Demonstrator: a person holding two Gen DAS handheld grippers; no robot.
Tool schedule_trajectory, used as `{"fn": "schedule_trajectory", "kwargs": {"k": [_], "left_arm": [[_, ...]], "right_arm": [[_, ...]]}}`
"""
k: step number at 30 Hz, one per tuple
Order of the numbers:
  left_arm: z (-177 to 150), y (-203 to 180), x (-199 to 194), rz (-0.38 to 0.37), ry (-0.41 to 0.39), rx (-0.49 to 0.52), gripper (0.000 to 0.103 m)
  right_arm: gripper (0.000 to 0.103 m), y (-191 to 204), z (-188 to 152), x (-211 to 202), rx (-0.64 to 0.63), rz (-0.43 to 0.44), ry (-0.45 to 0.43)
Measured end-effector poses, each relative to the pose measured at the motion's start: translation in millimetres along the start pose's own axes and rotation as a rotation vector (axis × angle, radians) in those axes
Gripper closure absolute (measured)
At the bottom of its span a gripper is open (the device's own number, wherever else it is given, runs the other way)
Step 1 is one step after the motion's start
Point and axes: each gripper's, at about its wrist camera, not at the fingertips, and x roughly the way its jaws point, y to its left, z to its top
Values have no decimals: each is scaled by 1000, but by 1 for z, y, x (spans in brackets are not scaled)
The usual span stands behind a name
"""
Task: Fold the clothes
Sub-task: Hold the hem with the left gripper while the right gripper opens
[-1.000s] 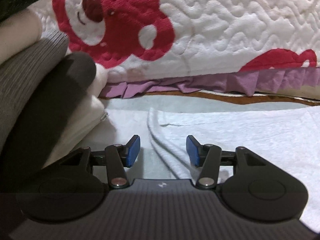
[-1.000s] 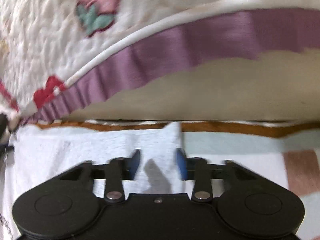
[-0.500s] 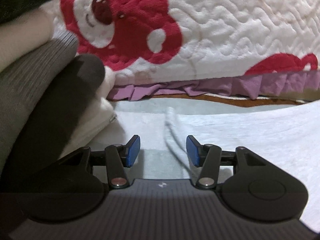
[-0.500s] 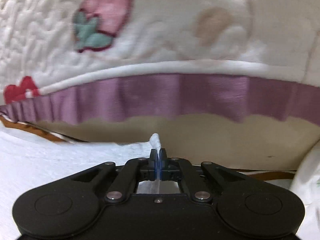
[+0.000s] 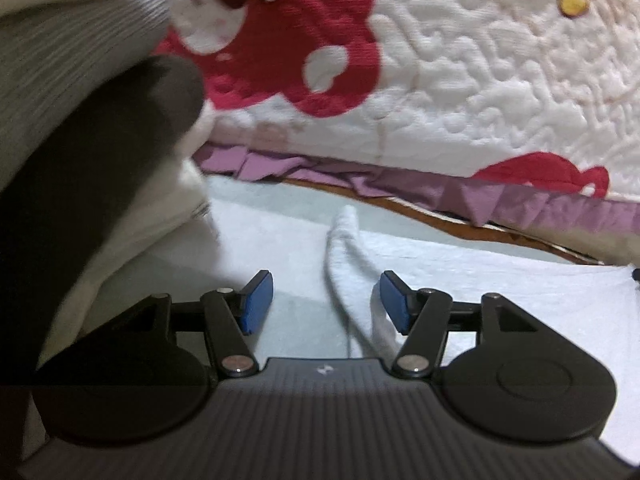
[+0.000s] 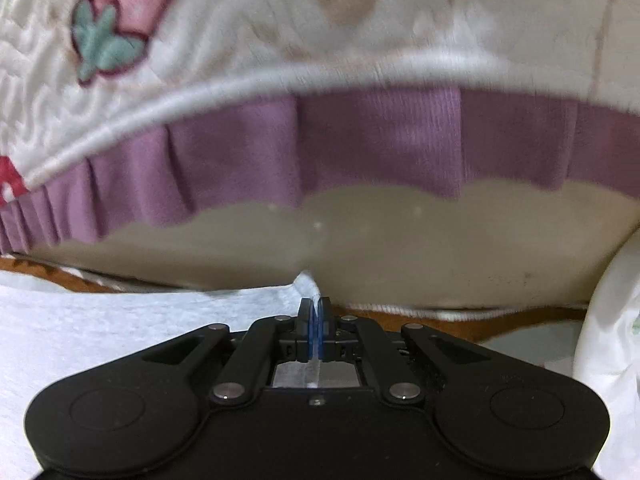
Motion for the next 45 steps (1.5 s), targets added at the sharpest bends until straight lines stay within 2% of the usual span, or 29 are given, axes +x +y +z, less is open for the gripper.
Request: {"fn": "schedule_trajectory", "kwargs": {"k": [2, 3, 5, 6, 7, 8, 9, 11, 13, 15, 16, 18, 20, 21, 22, 25, 28, 31, 33, 34, 37, 39, 40, 42, 45], "left_arm": [[1, -10, 2, 5, -8, 69, 44], [2, -16, 4, 7, -11, 103, 44], [4, -25, 6, 14, -19, 163, 44], [5, -29, 8, 17, -23, 192, 46], [6, -34, 9, 21, -27, 221, 47], [6, -36, 12, 30, -12, 238, 51], [7, -39, 15, 41, 5, 253, 65], [8, -43, 22, 62, 41, 283, 84], [8, -47, 24, 64, 45, 317, 90], [9, -52, 26, 74, 55, 363, 99], [10, -53, 26, 75, 58, 379, 100], [13, -55, 24, 79, 46, 401, 101], [17, -55, 22, 77, 32, 382, 101], [19, -55, 21, 75, 25, 370, 101], [20, -54, 21, 74, 23, 357, 101], [23, -53, 20, 72, 17, 317, 101], [24, -49, 21, 73, 12, 281, 101], [23, -47, 23, 66, 14, 266, 101], [23, -46, 25, 61, 16, 256, 101], [22, -46, 26, 61, 17, 260, 101], [20, -46, 27, 59, 17, 262, 101], [20, -42, 27, 51, 15, 240, 101], [19, -42, 27, 50, 15, 237, 101], [18, -41, 26, 48, 14, 236, 101], [16, -42, 23, 49, 12, 245, 101]], "right_arm": [[100, -6, -1, 5, 6, -95, 24], [100, -13, 0, 4, 38, -97, 23], [98, -26, 1, -1, 96, -72, -3], [91, -27, 2, -6, 104, -24, -28], [90, -28, 3, -10, 109, 27, -53], [90, -29, 4, -15, 115, 79, -79], [84, -25, 6, -19, 99, 120, -94], [79, -11, 8, -20, 30, 165, -103], [69, 1, 9, -11, -1, 188, -52], [68, 12, 9, 1, -31, 169, -15], [66, 18, 9, 7, -46, 157, 3], [62, 26, 4, 10, -65, 130, -16], [62, 35, -1, 7, -70, 116, -38], [77, 38, -2, 8, -78, 113, -44], [99, 40, -1, 8, -87, 140, -45], [103, 47, 2, 4, -130, 116, -58], [103, 40, 1, -8, -36, 97, -111], [103, 28, 3, -15, 20, 39, -139], [103, 14, 5, -16, 76, 21, -128], [103, 8, 6, -16, 102, 19, -117], [97, 2, 5, -19, 146, 151, -96], [92, 11, 4, -23, 108, 191, -101], [85, 17, 3, -25, 86, 208, -104], [70, 28, 1, -23, 41, 217, -82], [63, 47, -2, -17, -22, 182, -47]]}}
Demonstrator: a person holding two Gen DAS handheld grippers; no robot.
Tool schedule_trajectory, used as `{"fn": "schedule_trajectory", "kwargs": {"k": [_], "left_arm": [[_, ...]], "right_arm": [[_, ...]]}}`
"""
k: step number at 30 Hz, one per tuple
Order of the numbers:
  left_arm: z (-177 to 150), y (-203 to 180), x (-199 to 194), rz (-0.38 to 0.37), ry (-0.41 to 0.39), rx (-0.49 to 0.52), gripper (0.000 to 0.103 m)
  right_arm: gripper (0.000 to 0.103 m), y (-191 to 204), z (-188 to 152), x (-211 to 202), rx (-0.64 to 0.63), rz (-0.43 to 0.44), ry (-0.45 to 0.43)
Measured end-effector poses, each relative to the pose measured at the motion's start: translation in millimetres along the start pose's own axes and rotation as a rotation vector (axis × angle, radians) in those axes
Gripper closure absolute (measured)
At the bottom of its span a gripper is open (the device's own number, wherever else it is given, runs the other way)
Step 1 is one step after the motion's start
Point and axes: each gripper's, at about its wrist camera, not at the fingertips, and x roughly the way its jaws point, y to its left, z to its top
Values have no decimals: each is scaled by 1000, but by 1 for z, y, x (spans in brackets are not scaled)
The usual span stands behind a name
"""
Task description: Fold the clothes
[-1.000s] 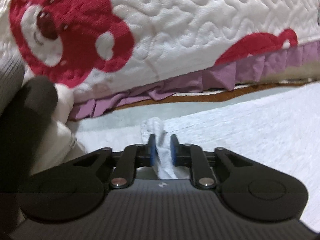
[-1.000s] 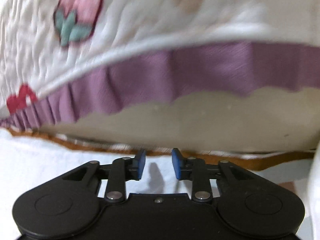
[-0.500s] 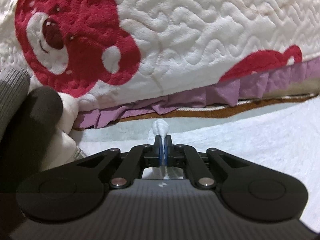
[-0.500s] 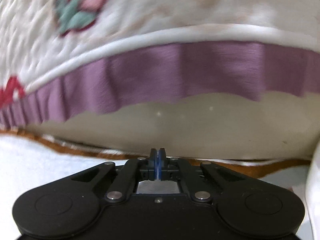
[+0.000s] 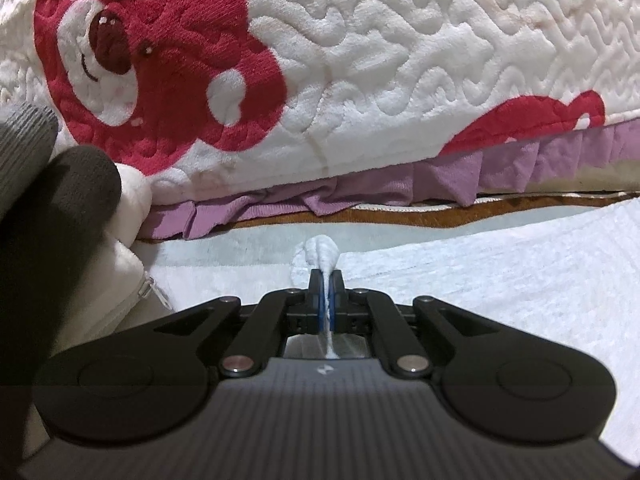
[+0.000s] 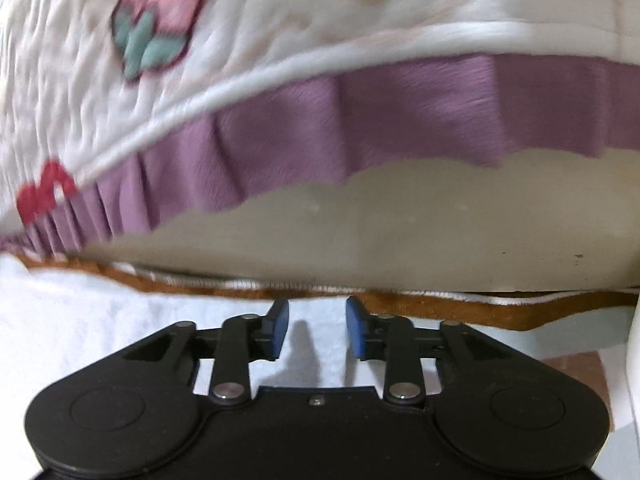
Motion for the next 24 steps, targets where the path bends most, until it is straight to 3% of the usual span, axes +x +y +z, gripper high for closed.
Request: {"fn": "schedule_trajectory", "kwargs": {"k": [1, 3, 4, 5, 11, 12, 14, 16, 19, 24], "left_arm": [[-1, 0, -1, 1, -1, 3, 101], [-2, -1, -3, 0, -7, 12, 101], [-2, -2, -4, 0, -10, 15, 101], [-2, -2, -5, 0, -13, 19, 101], [7, 9, -10, -49, -45, -73, 101], [8, 10, -7, -50, -37, -88, 101], [7, 9, -2, -35, -18, -87, 101], [2, 3, 0, -5, -6, -53, 101], [-3, -6, 0, 30, -9, 11, 101], [-2, -8, -1, 32, -12, 29, 101]], "right_arm": [[56, -11, 1, 17, -12, -15, 25], [57, -11, -6, 19, -66, -47, 8], [96, -10, -9, 19, -93, -63, -3], [101, -5, -10, 19, -130, -99, -7], [103, -49, -13, 0, 27, -205, -76], [103, -57, -13, -1, 68, -168, -70], [100, -62, -12, 0, 109, -89, -53], [80, -67, -12, 1, 147, -10, -36], [54, -61, -13, 9, 110, 34, -15], [53, -42, -18, 11, -2, -60, -13]]}}
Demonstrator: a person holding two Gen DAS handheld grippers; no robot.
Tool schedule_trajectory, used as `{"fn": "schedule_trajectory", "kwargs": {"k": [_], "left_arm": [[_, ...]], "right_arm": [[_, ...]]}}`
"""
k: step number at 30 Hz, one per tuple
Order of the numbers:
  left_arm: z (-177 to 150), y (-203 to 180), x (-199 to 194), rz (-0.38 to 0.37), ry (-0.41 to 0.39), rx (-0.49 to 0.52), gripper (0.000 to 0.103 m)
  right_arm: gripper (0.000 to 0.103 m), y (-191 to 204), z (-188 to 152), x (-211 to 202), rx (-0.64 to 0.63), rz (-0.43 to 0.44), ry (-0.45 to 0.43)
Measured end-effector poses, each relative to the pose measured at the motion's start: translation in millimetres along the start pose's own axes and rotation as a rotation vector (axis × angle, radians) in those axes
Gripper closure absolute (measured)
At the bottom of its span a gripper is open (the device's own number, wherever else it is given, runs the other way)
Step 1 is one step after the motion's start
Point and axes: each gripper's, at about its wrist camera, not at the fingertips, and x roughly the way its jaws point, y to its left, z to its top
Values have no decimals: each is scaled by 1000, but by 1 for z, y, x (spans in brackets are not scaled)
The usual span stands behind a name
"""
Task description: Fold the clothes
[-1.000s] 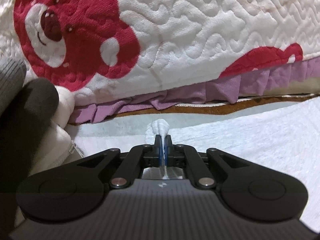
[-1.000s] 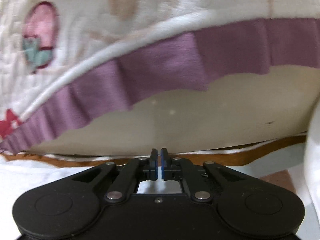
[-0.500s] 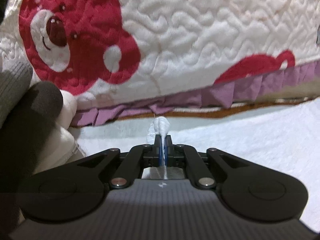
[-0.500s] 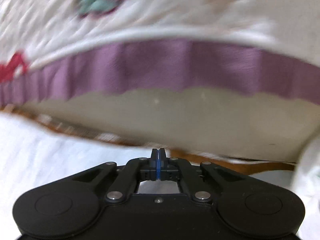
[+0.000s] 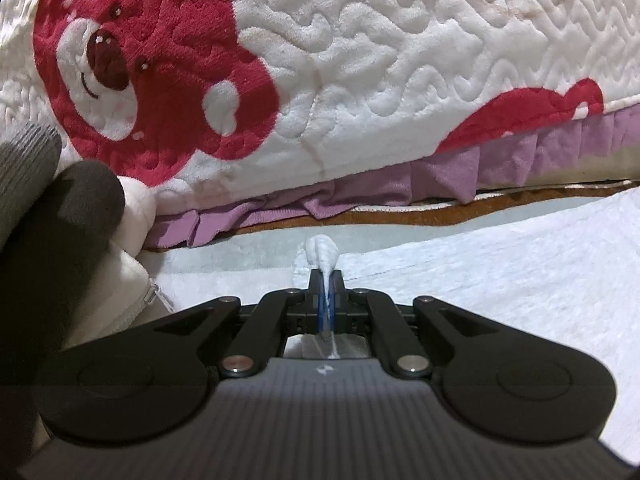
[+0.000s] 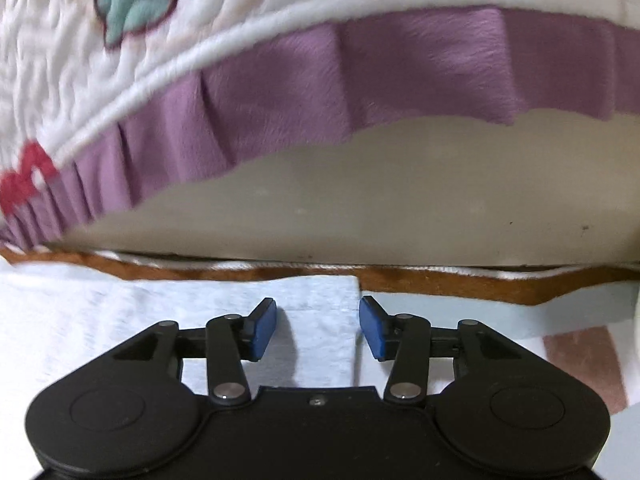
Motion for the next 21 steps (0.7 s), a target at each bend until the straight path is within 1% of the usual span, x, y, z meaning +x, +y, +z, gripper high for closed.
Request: {"fn": "schedule_trajectory", "kwargs": {"k": [2, 3, 4, 8, 12, 14, 17, 20, 21], "left_arm": [[1, 1, 0, -3, -1, -6, 101], [0, 0, 0, -2, -1, -7, 101], [-1, 0, 0, 0, 0, -8, 101], [-5, 1, -4, -14, -8, -42, 100], [-4, 6, -7, -60, -22, -87, 100], [-1, 8, -3, -63, -12, -97, 100], [5, 7, 5, -68, -3, -91, 99], [7, 11, 14, -30, 9, -120, 97], [7, 14, 18, 9, 18, -134, 95]], "right_arm": [[71, 13, -5, 0, -85, -38, -37], [91, 17, -6, 0, -105, -52, -44], [95, 21, -7, 0, -121, -64, -49], [99, 8, -2, -4, -52, -57, -53], [100, -19, 3, -19, 142, -11, -110], [100, -27, 5, -23, 170, -15, -121], [100, -27, 7, -22, 126, -61, -119], [101, -24, 4, -9, 49, -124, -66], [101, -23, 3, -5, 34, -135, -53]]}}
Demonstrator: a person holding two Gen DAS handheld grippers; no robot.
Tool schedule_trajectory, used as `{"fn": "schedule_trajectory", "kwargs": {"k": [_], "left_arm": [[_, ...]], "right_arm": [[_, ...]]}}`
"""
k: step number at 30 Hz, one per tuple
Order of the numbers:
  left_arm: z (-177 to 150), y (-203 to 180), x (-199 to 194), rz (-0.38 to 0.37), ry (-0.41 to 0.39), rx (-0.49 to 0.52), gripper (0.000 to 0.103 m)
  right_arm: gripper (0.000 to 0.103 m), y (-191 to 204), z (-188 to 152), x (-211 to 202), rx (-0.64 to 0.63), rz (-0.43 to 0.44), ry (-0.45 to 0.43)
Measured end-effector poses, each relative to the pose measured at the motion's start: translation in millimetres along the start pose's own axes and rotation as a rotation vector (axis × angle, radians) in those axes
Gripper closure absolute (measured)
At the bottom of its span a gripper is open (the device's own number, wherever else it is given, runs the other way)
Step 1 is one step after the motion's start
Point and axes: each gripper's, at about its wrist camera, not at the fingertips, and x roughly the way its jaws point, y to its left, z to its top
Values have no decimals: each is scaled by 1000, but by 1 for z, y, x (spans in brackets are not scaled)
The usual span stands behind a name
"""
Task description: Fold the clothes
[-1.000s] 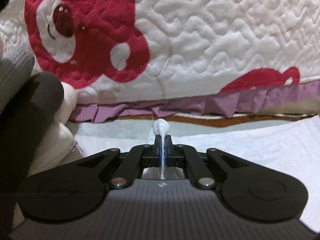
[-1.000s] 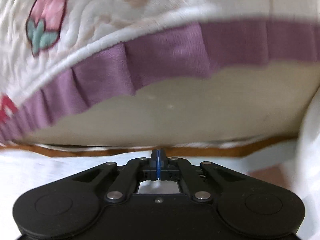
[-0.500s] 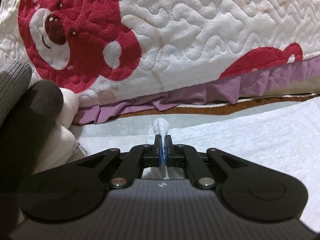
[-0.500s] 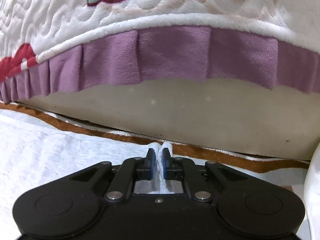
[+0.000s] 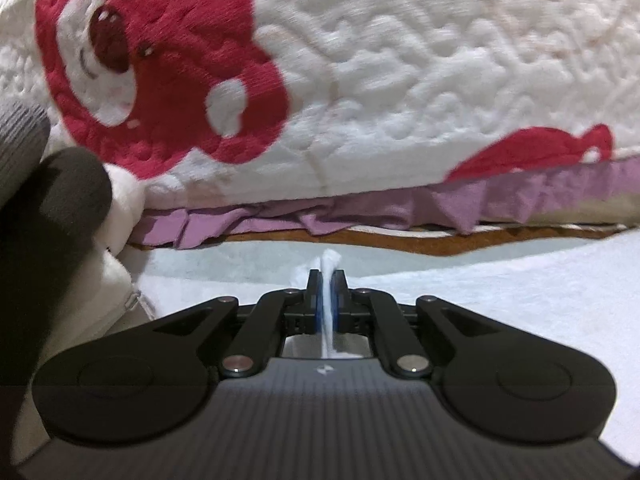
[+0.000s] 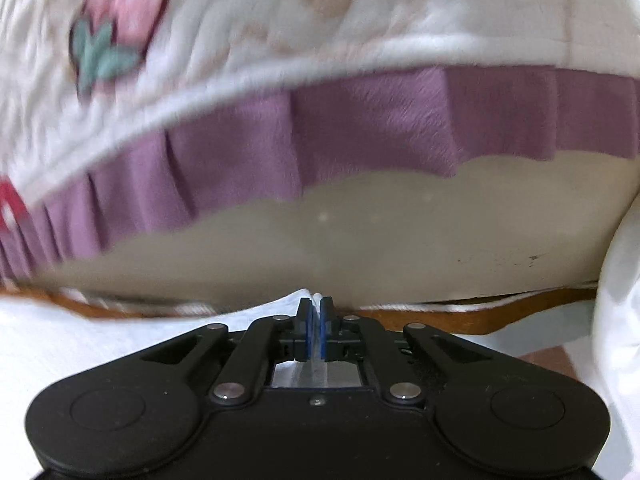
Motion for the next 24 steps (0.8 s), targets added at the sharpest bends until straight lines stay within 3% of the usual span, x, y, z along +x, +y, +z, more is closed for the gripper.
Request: {"fn": "schedule_trajectory", "kwargs": {"k": [2, 4, 5, 7, 8, 9, 11, 12, 14, 16, 20, 22, 24], "left_arm": [[-1, 7, 1, 15, 8, -36, 92], [-4, 13, -8, -19, -5, -58, 92], [-6, 15, -14, -45, -8, -56, 87], [-11, 18, -25, -89, -7, -51, 65], [-13, 19, -29, -105, -3, -49, 59], [-16, 22, -33, -117, 5, -55, 59], [-22, 28, -40, -139, 24, -70, 58], [-25, 33, -43, -157, 49, -98, 57], [-32, 41, -50, -191, 99, -152, 56], [-38, 40, -56, -202, 114, -139, 55], [-44, 32, -56, -183, 118, -63, 55], [-42, 30, -54, -173, 105, -56, 55], [-41, 31, -50, -163, 89, -77, 55]], "right_arm": [[100, 1, -2, 4, -12, -14, 11], [100, -1, -2, 6, -8, -22, 11], [101, -2, -2, 6, -8, -26, 9], [103, -8, 0, 5, -29, -133, -12], [103, -22, 2, 2, 30, -159, -25], [103, -39, 3, -1, 126, -147, -28], [101, -77, 1, -11, 348, 0, -48], [94, -91, -3, -17, 427, 97, -55], [91, -102, -10, -29, 443, 203, -41], [74, -101, -19, -40, 357, 269, 0], [61, -100, -40, -49, 288, 345, 107], [50, -50, -53, -29, 272, 348, 114], [48, -36, -57, -34, 217, 315, 57]]}}
